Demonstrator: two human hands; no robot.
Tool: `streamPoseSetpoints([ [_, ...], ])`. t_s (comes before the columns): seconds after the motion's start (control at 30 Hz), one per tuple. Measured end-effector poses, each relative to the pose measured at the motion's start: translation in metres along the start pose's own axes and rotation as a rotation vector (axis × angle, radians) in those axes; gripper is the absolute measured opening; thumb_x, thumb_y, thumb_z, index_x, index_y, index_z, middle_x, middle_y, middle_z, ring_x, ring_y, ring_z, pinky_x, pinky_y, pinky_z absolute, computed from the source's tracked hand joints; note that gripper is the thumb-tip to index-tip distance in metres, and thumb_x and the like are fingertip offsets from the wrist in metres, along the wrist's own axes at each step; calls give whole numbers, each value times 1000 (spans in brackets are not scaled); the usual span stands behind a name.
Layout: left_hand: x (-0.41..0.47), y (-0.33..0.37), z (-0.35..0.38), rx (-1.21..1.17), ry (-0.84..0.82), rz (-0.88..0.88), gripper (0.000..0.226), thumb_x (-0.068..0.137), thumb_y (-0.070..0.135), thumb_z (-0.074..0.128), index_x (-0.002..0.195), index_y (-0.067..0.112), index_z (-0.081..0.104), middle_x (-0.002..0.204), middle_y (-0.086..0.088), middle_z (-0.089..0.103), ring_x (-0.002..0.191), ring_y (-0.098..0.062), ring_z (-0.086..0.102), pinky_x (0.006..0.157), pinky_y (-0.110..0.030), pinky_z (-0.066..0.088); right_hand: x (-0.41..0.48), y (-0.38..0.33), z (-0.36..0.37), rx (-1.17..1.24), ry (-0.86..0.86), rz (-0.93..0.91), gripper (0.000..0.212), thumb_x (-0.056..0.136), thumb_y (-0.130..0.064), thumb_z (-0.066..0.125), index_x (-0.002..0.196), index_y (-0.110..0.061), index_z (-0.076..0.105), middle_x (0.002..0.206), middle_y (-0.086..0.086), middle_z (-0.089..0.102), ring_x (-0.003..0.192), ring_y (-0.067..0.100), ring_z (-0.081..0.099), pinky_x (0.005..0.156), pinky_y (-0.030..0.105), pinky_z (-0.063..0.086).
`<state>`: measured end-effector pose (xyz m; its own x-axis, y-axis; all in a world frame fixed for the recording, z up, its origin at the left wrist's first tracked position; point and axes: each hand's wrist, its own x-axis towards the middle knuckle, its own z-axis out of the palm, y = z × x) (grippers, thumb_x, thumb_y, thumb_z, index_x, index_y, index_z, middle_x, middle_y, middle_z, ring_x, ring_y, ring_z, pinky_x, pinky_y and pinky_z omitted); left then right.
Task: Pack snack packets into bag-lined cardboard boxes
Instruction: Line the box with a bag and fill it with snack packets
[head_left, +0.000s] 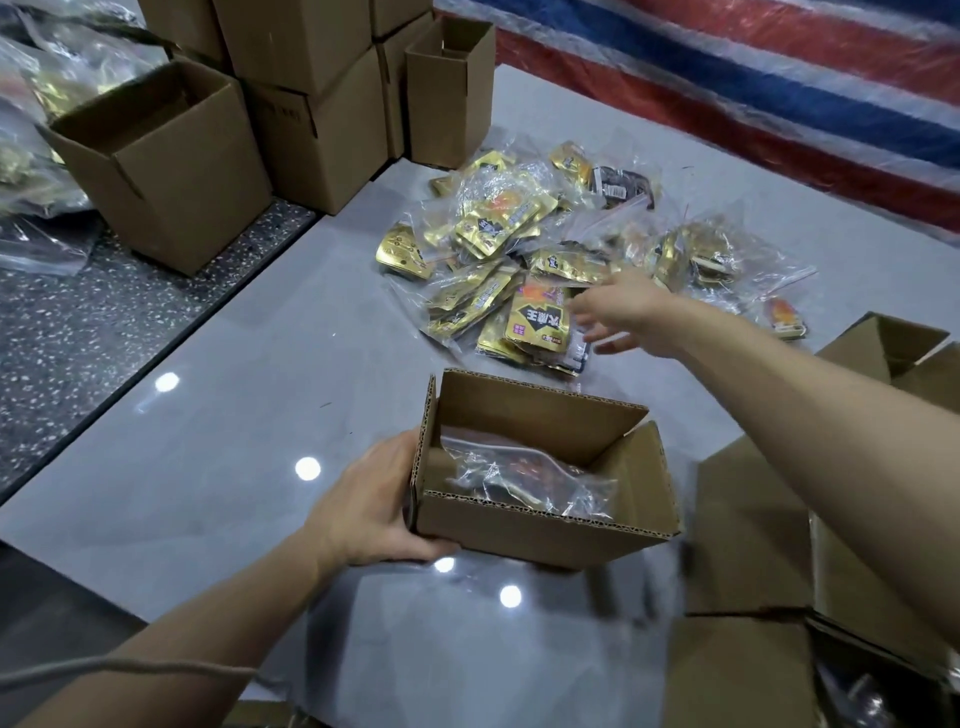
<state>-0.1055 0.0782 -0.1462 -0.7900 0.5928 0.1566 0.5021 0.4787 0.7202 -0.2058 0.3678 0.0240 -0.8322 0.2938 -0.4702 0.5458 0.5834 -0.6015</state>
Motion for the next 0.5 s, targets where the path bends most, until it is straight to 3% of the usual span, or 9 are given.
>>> streamPoseSetpoints([
  [0.1, 2, -5, 2, 12, -11, 30, 55, 60, 68, 83, 99, 58, 45, 98, 41, 49, 91, 13, 52, 74, -4, 35, 26, 21, 10, 251, 34, 187, 25, 95, -16, 64, 117, -5, 58, 113, 15, 61, 89, 23, 61, 64, 31, 56],
  [0.17, 3, -6, 2, -1, -12, 48, 55, 60, 64, 85, 98, 60, 45, 97, 42, 48, 88, 15, 51, 74, -3, 34, 39, 38, 23, 270, 35, 262, 32, 93, -18, 67, 120, -3, 59, 96, 13, 61, 82, 21, 58, 67, 31, 53],
  [0.23, 4, -5, 2, -11, -3, 63, 59, 59, 62, 86, 100, 59, 44, 100, 45, 46, 90, 18, 49, 77, -2, 33, 48, 49, 36, 294, 78, 296, 36, 88, -26, 76, 113, -4, 63, 75, 6, 58, 61, 15, 54, 61, 27, 51],
  [0.3, 4, -6, 3, 7, -4, 71, 58, 60, 66, 83, 102, 49, 46, 104, 46, 45, 94, 19, 48, 80, -3, 33, 57, 54, 43, 351, 159, 282, 44, 80, -30, 84, 108, -4, 62, 80, 4, 58, 60, 13, 52, 56, 28, 51],
  [0.4, 3, -8, 7, 17, 0, 85, 64, 62, 66, 82, 112, 35, 56, 108, 41, 49, 101, 16, 52, 85, -10, 40, 65, 58, 46, 375, 171, 263, 46, 72, -34, 89, 92, -6, 59, 86, 7, 62, 70, 17, 56, 74, 36, 56],
  [0.5, 4, -5, 5, 21, 6, 83, 76, 62, 67, 82, 126, 35, 57, 120, 31, 56, 112, 8, 56, 91, -17, 46, 65, 59, 41, 383, 120, 272, 51, 74, -31, 89, 105, -3, 60, 99, 11, 66, 87, 22, 62, 84, 40, 57],
])
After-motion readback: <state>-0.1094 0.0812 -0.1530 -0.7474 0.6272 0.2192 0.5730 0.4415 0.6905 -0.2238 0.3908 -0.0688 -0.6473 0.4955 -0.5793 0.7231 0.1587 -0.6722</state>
